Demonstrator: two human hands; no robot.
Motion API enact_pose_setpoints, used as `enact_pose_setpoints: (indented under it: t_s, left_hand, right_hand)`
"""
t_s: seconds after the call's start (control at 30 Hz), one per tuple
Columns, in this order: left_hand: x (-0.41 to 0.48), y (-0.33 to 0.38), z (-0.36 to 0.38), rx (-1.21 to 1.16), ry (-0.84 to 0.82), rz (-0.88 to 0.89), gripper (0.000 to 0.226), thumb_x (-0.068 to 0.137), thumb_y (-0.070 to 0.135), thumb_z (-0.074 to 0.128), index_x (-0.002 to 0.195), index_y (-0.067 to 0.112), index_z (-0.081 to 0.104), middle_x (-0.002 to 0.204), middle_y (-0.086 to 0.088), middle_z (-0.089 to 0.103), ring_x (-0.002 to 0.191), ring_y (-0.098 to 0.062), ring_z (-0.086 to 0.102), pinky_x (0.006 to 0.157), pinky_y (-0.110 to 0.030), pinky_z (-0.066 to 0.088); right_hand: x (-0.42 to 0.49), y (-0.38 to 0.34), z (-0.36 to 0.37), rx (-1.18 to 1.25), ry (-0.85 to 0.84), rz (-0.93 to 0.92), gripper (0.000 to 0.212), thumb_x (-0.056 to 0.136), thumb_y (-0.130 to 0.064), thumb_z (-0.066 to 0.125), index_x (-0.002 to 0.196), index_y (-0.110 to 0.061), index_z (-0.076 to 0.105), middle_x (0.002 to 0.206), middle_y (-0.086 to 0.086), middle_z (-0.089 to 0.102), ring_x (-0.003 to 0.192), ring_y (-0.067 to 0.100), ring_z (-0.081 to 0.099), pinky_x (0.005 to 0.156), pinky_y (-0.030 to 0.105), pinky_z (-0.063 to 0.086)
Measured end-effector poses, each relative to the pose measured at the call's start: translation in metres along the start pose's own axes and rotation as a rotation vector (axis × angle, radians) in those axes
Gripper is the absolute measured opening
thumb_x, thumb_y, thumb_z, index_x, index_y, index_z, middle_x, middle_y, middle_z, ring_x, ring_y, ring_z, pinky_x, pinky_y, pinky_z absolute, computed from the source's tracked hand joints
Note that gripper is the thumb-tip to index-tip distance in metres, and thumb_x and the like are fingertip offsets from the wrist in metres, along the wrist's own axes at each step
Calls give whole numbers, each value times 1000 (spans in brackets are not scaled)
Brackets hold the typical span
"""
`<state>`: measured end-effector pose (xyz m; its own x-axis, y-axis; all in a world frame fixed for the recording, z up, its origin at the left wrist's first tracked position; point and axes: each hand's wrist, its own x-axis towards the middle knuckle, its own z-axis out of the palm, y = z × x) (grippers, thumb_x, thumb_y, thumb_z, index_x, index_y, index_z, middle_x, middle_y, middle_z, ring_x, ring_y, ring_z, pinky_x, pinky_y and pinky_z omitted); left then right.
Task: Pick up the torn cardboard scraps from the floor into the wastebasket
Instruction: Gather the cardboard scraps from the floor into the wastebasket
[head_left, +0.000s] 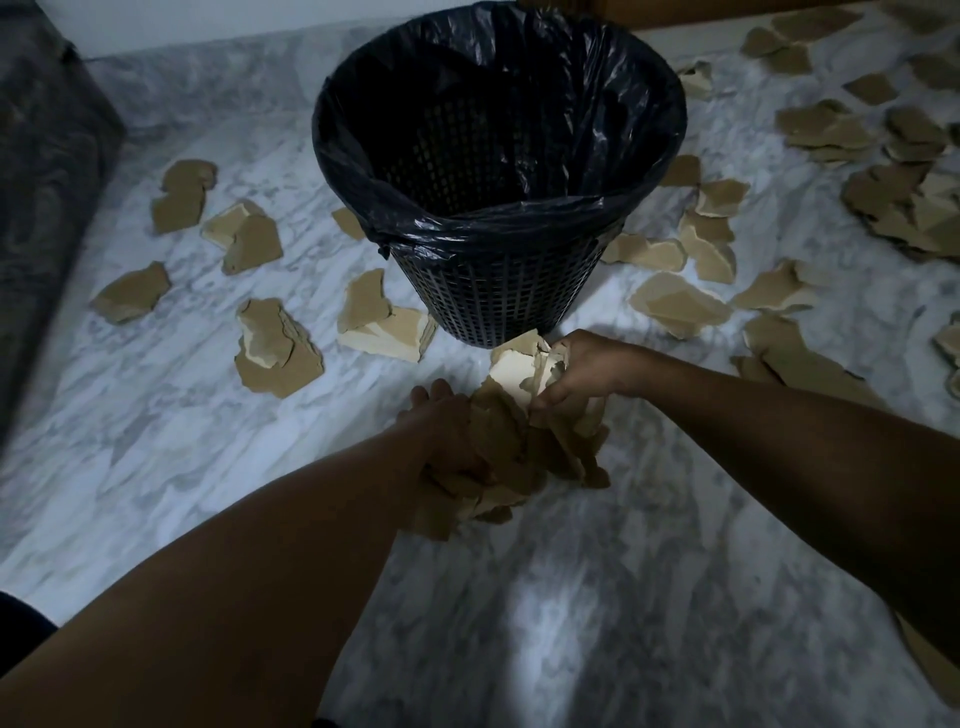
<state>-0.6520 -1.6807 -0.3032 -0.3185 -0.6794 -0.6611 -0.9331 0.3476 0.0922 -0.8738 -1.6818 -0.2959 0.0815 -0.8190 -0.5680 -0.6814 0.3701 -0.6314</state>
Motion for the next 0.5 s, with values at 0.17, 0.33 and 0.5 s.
enact_pose_setpoints:
  t_s: [0.17, 0.33, 0.5]
  left_hand:
    - [-16, 4, -3, -23, 68, -2, 85, 60, 64, 76, 132, 30, 46, 131, -6, 37, 117, -29, 37, 93, -44, 44]
    - [-39, 16, 0, -194, 104, 6, 82, 45, 71, 72, 113, 28, 57, 115, 0, 51, 101, -23, 50, 80, -36, 49]
    - [-58, 40, 2, -183, 142, 57, 80, 59, 53, 78, 125, 20, 50, 118, -2, 47, 95, -22, 54, 76, -32, 47]
  right_hand:
    - [-14, 0, 5, 95, 37, -15, 32, 65, -16, 90, 85, -19, 65, 81, -4, 69, 78, 14, 64, 63, 20, 47]
    - [-42, 25, -16, 100, 73, 96, 68, 52, -32, 95, 108, -13, 63, 102, 3, 72, 96, 21, 68, 81, 30, 56]
    - [-82, 58, -52, 175, 158, 185, 98, 37, -44, 99, 121, -19, 56, 114, -6, 65, 108, 16, 61, 99, 36, 50]
